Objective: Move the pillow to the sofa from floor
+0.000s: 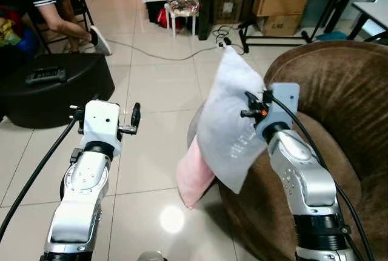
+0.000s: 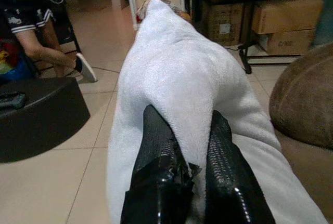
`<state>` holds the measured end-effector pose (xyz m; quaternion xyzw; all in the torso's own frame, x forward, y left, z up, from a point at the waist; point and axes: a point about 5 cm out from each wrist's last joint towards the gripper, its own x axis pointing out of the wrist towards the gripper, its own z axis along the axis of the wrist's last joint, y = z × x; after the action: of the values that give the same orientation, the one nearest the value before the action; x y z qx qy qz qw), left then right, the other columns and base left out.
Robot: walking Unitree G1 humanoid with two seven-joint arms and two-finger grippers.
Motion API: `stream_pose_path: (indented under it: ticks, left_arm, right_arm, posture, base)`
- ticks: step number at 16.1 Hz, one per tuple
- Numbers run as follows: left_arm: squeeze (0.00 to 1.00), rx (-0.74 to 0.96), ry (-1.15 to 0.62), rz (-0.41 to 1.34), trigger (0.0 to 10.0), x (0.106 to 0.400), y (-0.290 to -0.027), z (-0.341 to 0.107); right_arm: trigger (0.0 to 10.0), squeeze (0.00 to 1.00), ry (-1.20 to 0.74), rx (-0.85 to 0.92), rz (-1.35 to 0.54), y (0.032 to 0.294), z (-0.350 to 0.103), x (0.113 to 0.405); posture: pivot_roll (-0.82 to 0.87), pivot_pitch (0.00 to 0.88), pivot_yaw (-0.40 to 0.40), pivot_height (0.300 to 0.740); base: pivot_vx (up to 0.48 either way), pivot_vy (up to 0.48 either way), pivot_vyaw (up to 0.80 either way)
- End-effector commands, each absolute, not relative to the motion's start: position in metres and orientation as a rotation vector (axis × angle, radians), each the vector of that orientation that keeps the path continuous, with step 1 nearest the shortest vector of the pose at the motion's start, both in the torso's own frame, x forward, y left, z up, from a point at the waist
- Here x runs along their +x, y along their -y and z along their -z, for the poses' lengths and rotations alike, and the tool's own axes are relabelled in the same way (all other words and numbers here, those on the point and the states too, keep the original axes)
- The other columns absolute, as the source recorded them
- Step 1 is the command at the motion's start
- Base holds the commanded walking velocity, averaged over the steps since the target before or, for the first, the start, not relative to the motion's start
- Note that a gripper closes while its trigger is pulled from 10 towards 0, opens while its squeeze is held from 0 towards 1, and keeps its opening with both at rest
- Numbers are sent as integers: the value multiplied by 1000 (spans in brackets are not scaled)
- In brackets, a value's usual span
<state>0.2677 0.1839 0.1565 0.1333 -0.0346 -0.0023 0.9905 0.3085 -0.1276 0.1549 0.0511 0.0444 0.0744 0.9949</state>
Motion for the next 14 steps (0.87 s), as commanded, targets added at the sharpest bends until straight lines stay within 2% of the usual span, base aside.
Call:
stream_pose_path:
  ticks: [1, 14]
  left_arm:
    - [0, 274, 74, 10, 10000, 268, -184, -158]
    - [0, 268, 120, 32, 10000, 270, -184, -165]
  right_arm:
    - [10000, 0, -2, 125, -173, 124, -176, 309]
    - [10000, 0, -6, 143, -261, 112, -178, 307]
  posture:
    - [-79, 0, 6, 740]
    - [-78, 0, 5, 740]
  base:
    - [0, 0, -775]
    - [0, 0, -781]
